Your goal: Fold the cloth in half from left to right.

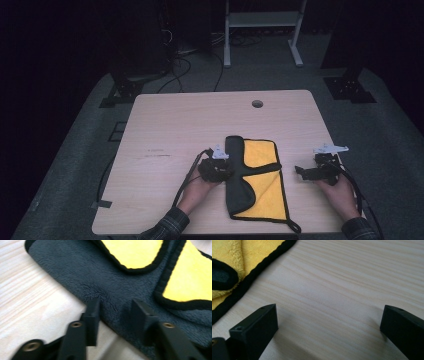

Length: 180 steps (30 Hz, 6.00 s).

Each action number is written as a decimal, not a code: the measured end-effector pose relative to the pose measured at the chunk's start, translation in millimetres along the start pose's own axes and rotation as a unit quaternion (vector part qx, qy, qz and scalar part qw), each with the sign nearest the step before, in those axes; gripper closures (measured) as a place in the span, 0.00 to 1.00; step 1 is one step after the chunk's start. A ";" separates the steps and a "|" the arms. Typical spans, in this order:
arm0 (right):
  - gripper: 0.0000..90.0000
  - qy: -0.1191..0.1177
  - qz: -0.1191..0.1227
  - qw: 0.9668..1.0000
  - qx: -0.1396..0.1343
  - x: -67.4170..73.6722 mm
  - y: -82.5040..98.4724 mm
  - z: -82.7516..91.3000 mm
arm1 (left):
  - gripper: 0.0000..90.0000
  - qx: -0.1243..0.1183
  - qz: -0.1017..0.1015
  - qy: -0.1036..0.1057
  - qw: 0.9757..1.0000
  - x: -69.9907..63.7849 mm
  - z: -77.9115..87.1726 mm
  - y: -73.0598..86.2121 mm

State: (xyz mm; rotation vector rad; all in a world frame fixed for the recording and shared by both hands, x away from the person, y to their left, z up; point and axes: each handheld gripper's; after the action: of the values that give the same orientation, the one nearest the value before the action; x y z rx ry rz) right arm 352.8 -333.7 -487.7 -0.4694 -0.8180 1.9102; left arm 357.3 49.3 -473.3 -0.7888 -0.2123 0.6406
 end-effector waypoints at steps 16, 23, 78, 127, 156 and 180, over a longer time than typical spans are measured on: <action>0.01 0.000 -0.001 1.000 0.000 0.1 0.0 0.0 | 0.90 0.008 -0.002 0.016 1.000 6.1 13.1 9.3; 0.01 0.000 -0.001 1.000 0.000 0.2 -0.1 0.0 | 0.90 0.014 0.001 0.013 1.000 19.0 27.6 19.9; 0.01 -0.005 0.006 1.000 0.007 -0.2 -0.7 1.1 | 0.00 0.031 0.005 -0.064 0.997 81.0 115.8 114.1; 0.39 -0.139 0.095 0.985 -0.043 100.0 -78.8 -5.7 | 0.00 0.002 0.011 -0.068 0.998 83.8 111.9 116.4; 0.67 -0.226 0.163 0.960 -0.023 190.6 -112.8 -69.1 | 0.00 0.004 0.010 -0.068 0.998 83.9 111.7 116.0; 0.95 -0.177 0.180 0.966 -0.045 181.6 -127.0 -72.4 | 0.00 0.004 0.011 -0.068 0.998 84.0 111.7 116.0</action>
State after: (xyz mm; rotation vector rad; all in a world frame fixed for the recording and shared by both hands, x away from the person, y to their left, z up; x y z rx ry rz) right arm 395.4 -108.8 -443.6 -0.3510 -1.1148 2.3437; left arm 325.6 227.9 -483.4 -0.7419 -0.3266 0.7159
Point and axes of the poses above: each handheld gripper's, and its own axes: z roughly backward along the jaws, y roughly out of its underside, x roughly to its left, and after that the axes turned 1 degree about -y, right-handed
